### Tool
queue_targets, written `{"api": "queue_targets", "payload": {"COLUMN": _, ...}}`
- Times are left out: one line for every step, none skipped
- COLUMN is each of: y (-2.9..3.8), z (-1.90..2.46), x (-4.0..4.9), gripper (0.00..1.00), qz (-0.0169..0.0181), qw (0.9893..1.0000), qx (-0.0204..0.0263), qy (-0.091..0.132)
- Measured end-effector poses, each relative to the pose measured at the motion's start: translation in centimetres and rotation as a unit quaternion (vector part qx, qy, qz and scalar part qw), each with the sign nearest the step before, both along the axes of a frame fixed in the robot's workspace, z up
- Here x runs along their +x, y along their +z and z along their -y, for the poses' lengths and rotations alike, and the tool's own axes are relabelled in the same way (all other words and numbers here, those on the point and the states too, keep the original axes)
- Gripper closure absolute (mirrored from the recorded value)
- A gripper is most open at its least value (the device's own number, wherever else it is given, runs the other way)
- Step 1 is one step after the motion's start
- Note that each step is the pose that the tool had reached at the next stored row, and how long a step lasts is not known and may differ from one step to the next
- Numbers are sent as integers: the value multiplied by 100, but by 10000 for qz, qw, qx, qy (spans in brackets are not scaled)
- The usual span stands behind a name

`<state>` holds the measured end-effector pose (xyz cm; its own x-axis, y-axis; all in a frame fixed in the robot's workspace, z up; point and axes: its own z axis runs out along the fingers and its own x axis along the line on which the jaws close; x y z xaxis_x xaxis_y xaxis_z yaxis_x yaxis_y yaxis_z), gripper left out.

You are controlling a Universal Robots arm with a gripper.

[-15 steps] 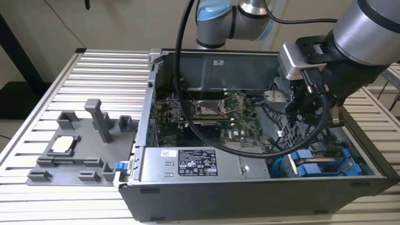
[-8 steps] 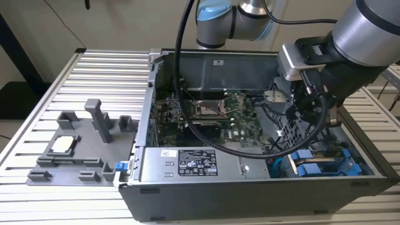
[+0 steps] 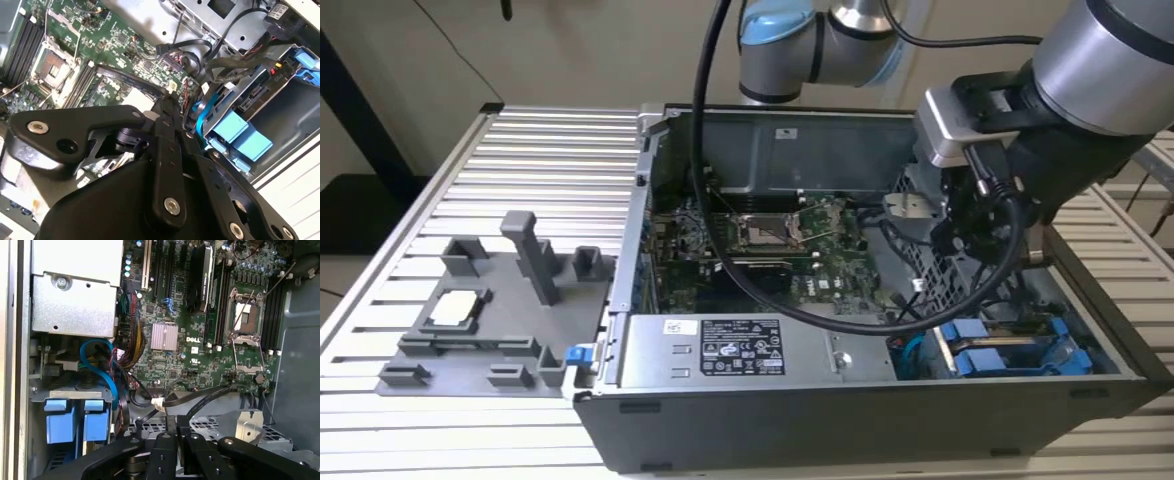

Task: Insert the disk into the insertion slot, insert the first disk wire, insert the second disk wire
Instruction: 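Insert the first disk wire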

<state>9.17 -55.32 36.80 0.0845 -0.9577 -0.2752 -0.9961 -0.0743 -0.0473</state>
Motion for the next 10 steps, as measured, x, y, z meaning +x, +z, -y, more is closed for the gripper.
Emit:
{"api": "queue_targets", "payload": {"y": 2, "z": 0, "x": 0, "gripper": 82, "qz": 0, "qw": 10000, "qx": 1, "qy": 3}}
{"api": "queue_targets", "payload": {"y": 1, "z": 0, "x": 0, "gripper": 82, "qz": 1, "qw": 10000, "qx": -2, "qy": 8}}
{"api": "queue_targets", "payload": {"y": -1, "z": -1, "x": -1, "gripper": 75, "qz": 23, "qw": 10000, "qx": -6, "qy": 13}}
{"api": "queue_targets", "payload": {"y": -6, "z": 0, "x": -2, "gripper": 75, "qz": 71, "qw": 10000, "qx": -6, "qy": 17}}
{"api": "queue_targets", "payload": {"y": -12, "z": 0, "x": -4, "gripper": 75, "qz": 122, "qw": 9999, "qx": -6, "qy": 20}}
{"api": "queue_targets", "payload": {"y": -19, "z": 0, "x": -5, "gripper": 75, "qz": 171, "qw": 9999, "qx": -7, "qy": 22}}
{"api": "queue_targets", "payload": {"y": -25, "z": 0, "x": -6, "gripper": 75, "qz": 211, "qw": 9998, "qx": -8, "qy": 23}}
{"api": "queue_targets", "payload": {"y": -31, "z": -1, "x": -7, "gripper": 75, "qz": 236, "qw": 9997, "qx": -8, "qy": 25}}
{"api": "queue_targets", "payload": {"y": -37, "z": -1, "x": -8, "gripper": 75, "qz": 247, "qw": 9997, "qx": -9, "qy": 24}}
{"api": "queue_targets", "payload": {"y": -42, "z": -1, "x": -11, "gripper": 75, "qz": 256, "qw": 9997, "qx": -9, "qy": 24}}
